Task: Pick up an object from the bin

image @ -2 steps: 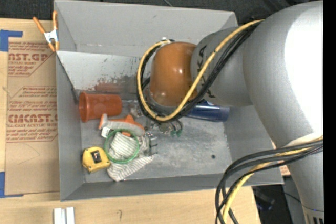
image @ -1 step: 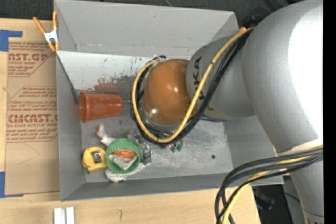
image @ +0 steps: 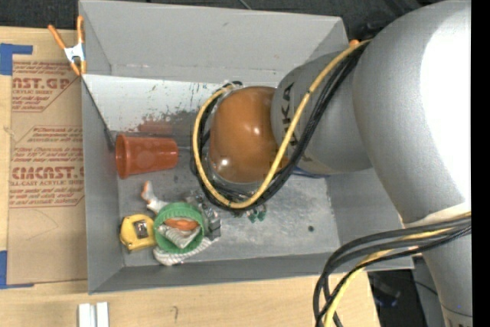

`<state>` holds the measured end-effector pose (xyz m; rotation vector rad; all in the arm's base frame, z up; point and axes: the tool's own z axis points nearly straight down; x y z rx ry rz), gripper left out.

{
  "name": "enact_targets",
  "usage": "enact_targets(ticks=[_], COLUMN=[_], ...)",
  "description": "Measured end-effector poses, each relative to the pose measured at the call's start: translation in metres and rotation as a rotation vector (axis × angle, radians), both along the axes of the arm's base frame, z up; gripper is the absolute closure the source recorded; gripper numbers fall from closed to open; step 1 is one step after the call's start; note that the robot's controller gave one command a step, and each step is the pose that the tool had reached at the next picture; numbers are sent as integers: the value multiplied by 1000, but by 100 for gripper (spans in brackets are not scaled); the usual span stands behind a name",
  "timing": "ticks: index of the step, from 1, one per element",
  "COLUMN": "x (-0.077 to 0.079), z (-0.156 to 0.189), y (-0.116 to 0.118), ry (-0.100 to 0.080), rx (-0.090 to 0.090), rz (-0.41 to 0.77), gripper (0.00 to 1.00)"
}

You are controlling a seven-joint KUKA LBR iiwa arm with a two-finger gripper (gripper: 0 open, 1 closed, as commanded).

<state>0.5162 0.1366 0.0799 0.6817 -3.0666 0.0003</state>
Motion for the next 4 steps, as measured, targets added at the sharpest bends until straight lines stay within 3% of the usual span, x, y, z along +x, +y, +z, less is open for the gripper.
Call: enact_targets(ticks=[1,2,3,4], x=[3,5,6,14], z=[48,100,107,142], y=[14,20,28,31], ry=[6,-3,-5,7], rx=[-2,1,2,-1], rz=[4,5,-4,-8], gripper=[100,100,100,100])
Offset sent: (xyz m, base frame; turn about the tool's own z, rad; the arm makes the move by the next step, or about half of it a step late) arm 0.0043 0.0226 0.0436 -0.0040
